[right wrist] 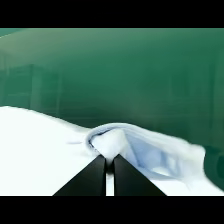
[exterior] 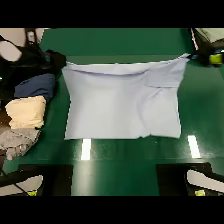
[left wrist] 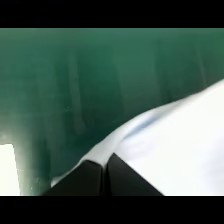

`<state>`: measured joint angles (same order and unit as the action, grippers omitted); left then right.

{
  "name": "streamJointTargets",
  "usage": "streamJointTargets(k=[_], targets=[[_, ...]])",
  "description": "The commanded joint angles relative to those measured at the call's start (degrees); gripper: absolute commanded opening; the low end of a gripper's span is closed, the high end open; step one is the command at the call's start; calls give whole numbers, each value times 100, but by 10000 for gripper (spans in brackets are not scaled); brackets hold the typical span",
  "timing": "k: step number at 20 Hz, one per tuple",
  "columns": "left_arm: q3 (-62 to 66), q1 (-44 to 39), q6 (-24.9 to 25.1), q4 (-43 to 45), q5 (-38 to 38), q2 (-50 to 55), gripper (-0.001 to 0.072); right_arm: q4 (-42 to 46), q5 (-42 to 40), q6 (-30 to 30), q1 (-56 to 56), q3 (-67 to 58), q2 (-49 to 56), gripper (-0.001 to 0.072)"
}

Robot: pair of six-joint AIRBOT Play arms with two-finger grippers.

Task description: Fold the shirts.

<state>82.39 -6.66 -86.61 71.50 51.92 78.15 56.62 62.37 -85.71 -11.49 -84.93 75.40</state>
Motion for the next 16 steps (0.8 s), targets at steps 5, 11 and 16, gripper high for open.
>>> streamJointTargets(k=[5,11,16], targets=[[240,262,-39,76,566,562,587,44,-1080,42,278,208,544,429],[-658,1263,610,-179,2361,-151,587,39,1473,1062,-409,680,-374,289],[-3257,1373,1001,-977,1987,-1246,587,35,1491,1134,-822,2256,-1425,289]])
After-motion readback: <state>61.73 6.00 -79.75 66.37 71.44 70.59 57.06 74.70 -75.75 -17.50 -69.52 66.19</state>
